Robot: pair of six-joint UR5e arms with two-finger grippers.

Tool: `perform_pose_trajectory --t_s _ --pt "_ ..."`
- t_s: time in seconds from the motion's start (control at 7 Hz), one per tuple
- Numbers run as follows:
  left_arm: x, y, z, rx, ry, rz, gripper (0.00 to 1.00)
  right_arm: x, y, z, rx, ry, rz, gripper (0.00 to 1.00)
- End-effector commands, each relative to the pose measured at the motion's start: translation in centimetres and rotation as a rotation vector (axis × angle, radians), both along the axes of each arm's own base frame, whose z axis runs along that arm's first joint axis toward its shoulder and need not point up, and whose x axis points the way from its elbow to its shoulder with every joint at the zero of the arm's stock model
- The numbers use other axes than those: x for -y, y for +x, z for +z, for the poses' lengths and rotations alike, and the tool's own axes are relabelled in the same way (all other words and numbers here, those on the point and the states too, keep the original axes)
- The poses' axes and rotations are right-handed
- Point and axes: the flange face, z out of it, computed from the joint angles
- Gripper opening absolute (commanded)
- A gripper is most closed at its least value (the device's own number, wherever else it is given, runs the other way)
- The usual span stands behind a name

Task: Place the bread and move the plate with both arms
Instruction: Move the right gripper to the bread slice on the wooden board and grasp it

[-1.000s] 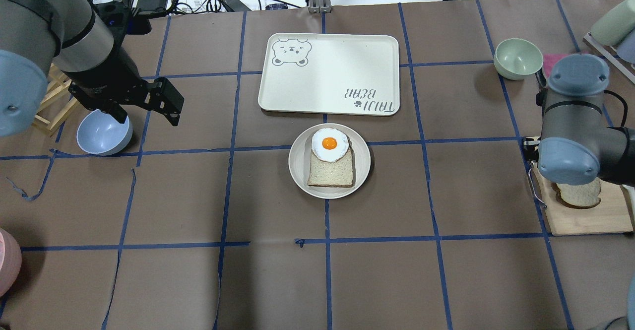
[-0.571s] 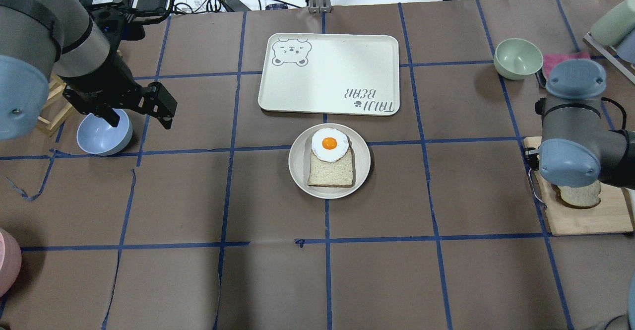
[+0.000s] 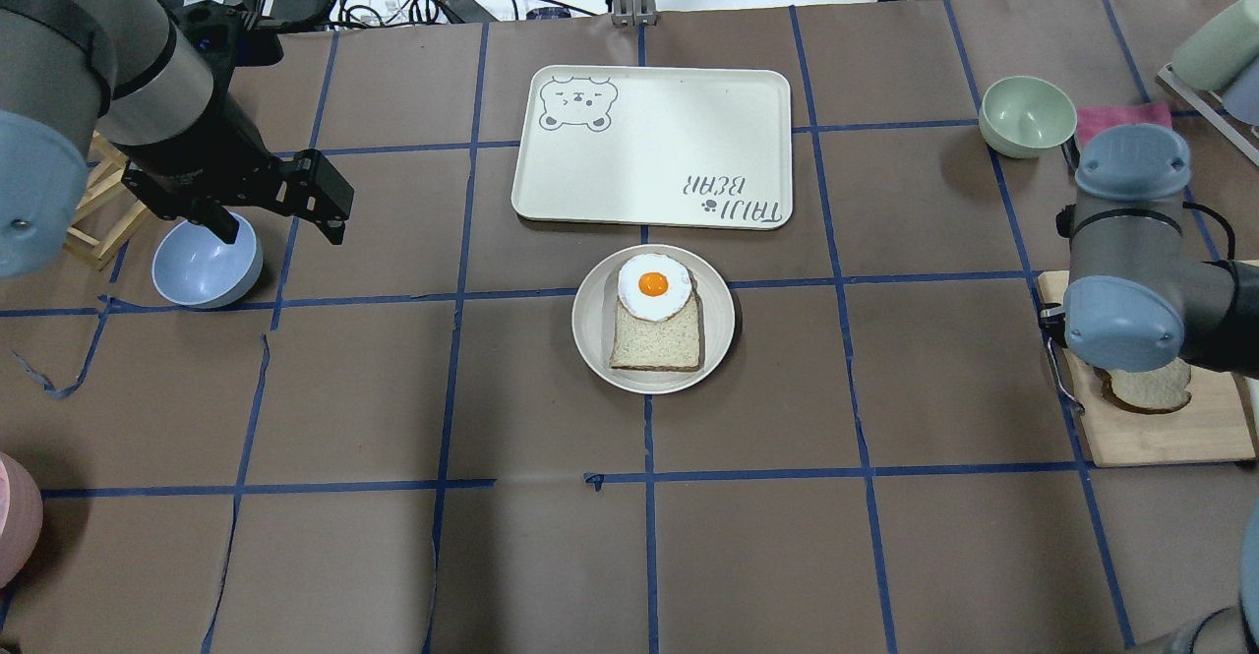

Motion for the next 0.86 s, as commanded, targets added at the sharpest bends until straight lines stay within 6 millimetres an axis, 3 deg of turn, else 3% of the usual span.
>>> perform_pose_trajectory --t_s 0.0,0.43,0.57,0.71 --pt "0.4 -0.6 0.7 -0.057 -0.025 -0.013 1.00 -0.2 -0.4 -0.3 -0.008 0.021 -0.002 0.00" --pt "0.5 -1.3 0.4 -0.055 -0.017 -0.031 1.00 0.0 -0.4 1.0 -0.011 0.006 0.026 0.00" --pt "0.4 -1.3 0.5 -0.049 -0.017 -0.032 1.00 -0.2 -0.3 2.5 -0.008 0.001 0.081 0.00" --pt "0.2 -1.3 0.3 -0.048 -0.013 -0.035 1.00 -0.4 0.3 5.2 -0.025 -0.044 0.101 0.00"
